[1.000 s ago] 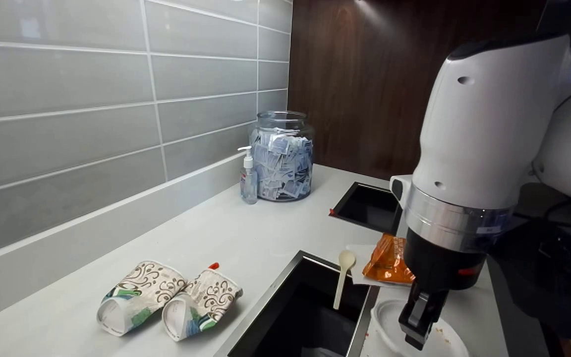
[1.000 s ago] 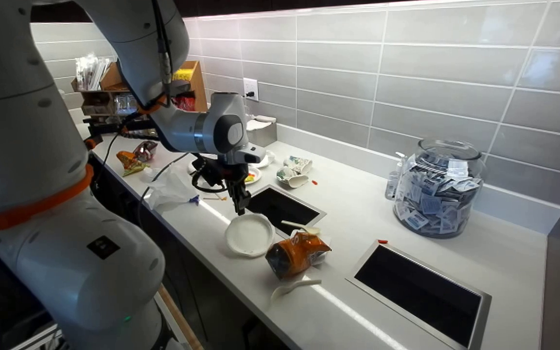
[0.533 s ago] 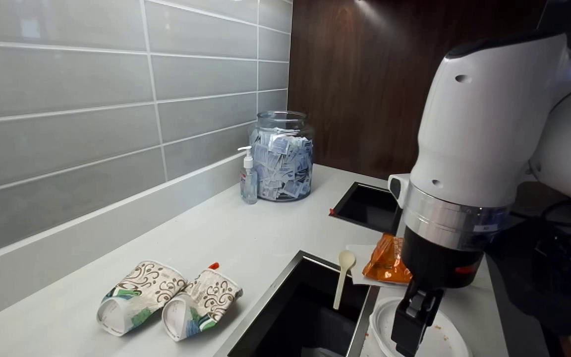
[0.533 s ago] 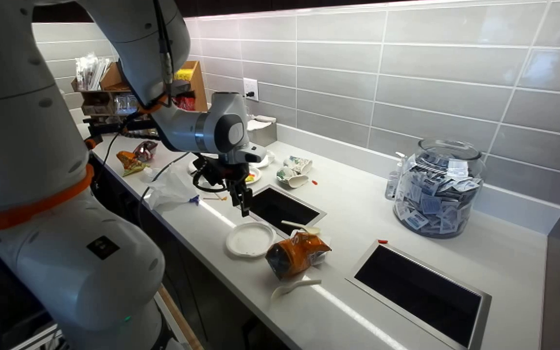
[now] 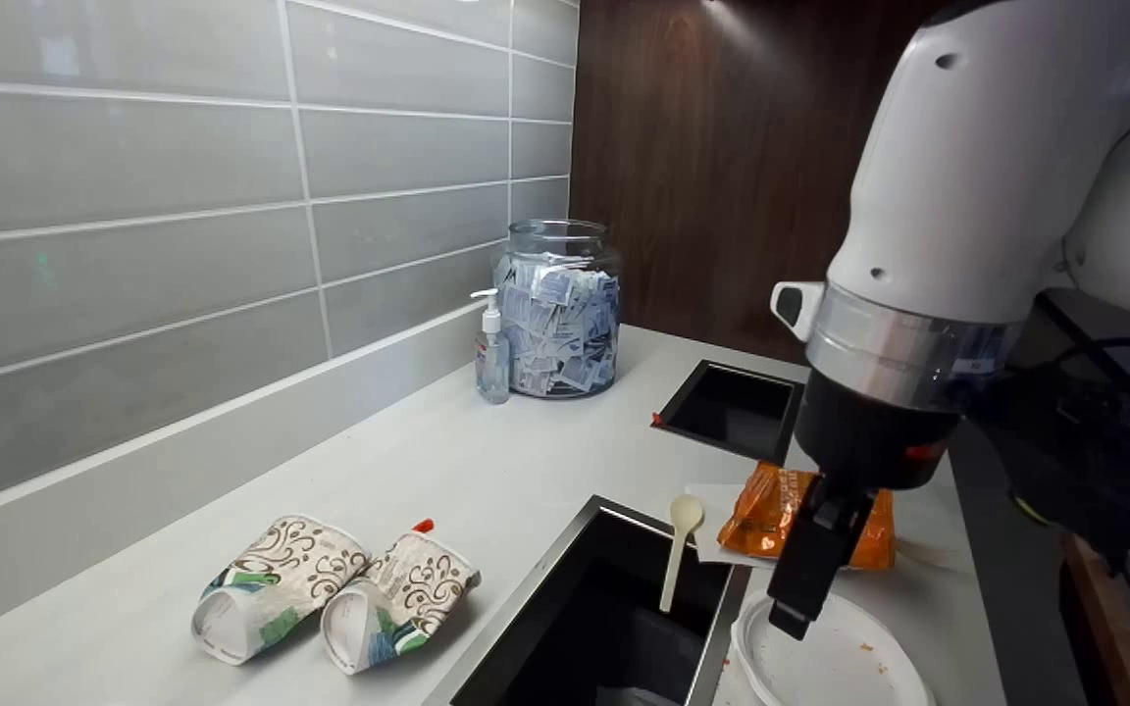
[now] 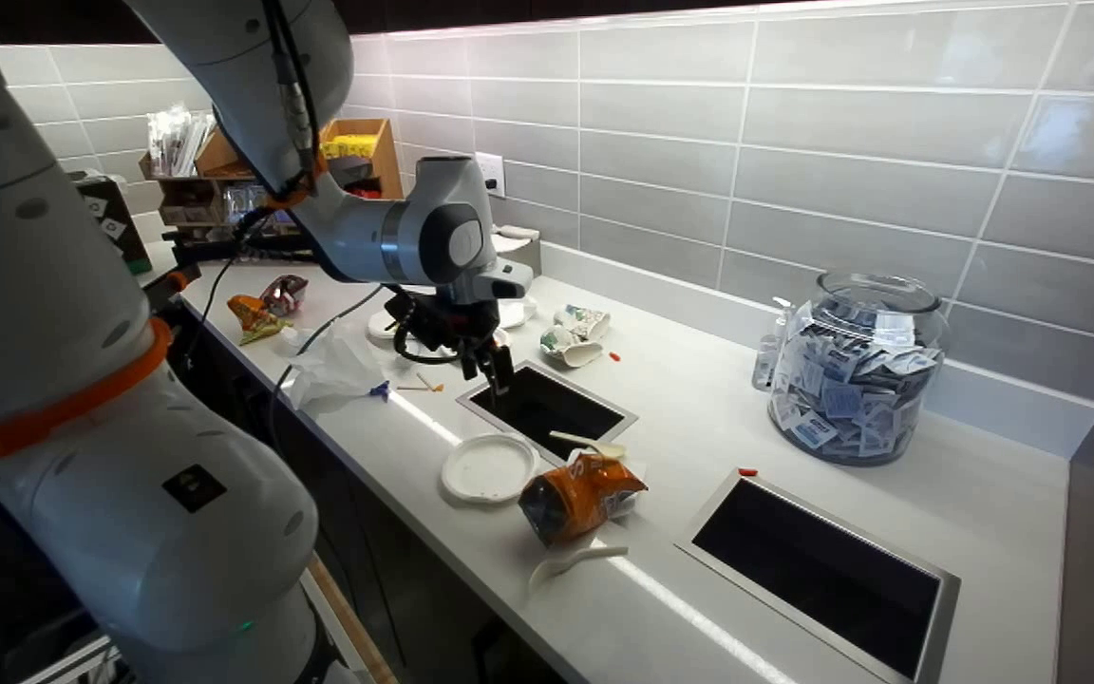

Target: Pour the contents of the white plate into the bin on the left

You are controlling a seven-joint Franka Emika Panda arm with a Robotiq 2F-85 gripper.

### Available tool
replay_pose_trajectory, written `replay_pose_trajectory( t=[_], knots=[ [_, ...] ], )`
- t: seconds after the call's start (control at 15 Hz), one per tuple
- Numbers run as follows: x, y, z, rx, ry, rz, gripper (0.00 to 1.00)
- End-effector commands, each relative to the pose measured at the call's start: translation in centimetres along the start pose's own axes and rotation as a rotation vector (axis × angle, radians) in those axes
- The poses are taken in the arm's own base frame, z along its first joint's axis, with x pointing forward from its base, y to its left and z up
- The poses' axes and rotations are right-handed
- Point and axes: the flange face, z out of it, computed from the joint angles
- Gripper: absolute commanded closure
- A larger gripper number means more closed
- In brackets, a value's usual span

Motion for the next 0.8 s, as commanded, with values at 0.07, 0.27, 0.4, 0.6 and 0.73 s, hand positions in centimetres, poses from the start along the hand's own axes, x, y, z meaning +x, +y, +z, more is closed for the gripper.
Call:
replay_pose_trajectory(
  t=[0.07,0.27,0.4,0.6,0.73],
  knots=[
    [-1.1,3.1,-3.2,0.031,0.072,-0.043,0.0],
    [-1.3,4.2,-4.4,0.041,0.093,-0.053,0.0],
    [-0.7,4.4,-5.0,0.046,0.099,-0.055,0.0],
    [-0.2,3.7,-4.7,0.034,0.107,-0.051,0.0],
    [-0.2,3.7,-4.6,0.032,0.105,-0.053,0.0]
  ],
)
